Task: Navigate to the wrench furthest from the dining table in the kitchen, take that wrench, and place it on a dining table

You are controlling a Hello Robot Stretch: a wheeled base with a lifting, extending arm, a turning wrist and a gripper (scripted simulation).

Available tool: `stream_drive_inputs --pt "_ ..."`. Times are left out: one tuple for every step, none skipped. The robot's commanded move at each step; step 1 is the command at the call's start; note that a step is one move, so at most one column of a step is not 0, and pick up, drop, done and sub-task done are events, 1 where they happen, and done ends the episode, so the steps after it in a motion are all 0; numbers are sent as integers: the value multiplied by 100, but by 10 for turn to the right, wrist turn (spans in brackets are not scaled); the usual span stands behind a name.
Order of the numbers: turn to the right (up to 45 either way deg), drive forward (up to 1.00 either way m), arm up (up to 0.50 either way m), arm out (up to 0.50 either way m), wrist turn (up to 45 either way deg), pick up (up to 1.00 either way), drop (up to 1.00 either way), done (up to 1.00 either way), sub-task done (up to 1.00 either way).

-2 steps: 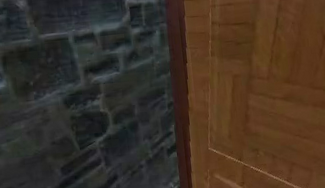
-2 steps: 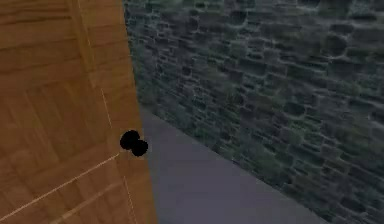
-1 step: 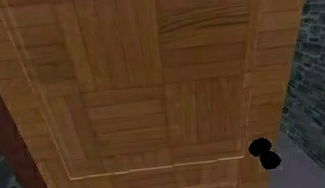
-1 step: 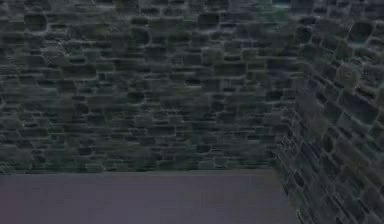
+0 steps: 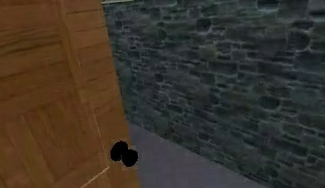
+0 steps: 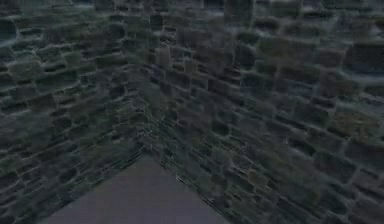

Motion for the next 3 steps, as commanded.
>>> stream_drive_inputs --pt "300 0 0 0 0 0 0 0 0" --pt "30 0 0 0 0 0 0 0 0" --pt "0 75 0 0 0 0 0 0 0"
